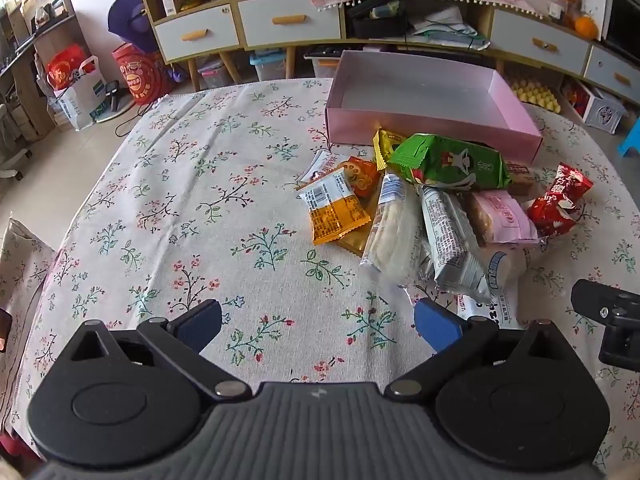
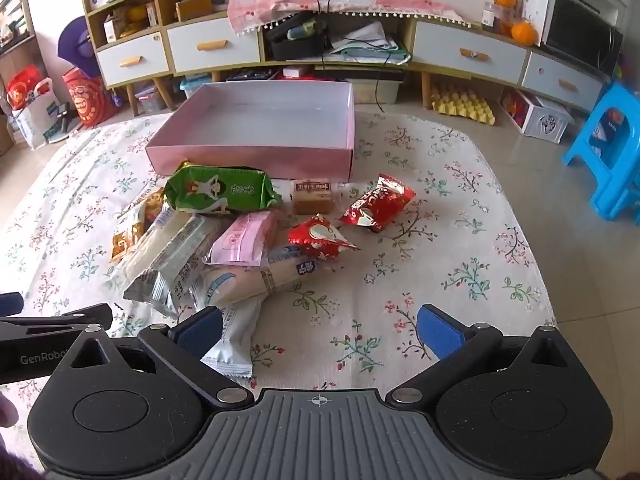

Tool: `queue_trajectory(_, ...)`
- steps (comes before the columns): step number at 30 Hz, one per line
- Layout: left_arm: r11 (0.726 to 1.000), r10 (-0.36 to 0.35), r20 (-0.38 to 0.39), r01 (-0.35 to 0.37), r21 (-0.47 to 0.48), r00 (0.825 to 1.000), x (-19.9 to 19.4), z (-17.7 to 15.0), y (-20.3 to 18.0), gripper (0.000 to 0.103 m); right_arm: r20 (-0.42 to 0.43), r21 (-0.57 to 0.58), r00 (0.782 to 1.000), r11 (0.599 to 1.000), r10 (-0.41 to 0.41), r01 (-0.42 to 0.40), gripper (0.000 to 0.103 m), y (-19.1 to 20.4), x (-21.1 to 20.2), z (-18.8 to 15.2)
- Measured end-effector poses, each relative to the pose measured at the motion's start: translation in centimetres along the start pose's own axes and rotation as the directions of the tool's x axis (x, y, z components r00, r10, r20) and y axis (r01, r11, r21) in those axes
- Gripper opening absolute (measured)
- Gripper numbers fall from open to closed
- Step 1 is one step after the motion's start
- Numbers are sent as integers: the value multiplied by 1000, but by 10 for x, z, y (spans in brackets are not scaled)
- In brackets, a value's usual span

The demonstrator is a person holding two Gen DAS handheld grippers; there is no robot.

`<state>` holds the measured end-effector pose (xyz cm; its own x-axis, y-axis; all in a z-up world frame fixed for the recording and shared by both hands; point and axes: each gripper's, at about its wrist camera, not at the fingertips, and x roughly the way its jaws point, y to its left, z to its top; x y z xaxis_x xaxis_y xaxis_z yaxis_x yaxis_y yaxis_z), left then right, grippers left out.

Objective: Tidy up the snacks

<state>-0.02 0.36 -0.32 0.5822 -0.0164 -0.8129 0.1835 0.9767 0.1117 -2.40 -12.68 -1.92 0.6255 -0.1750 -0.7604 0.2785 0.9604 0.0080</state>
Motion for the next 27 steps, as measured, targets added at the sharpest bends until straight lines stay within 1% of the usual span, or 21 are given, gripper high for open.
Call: queue_trajectory(27,1000,-5,-14,5,-7,1000,2,1,2,103,0,-5,1000,1000,-4,4,103,0,0,-1)
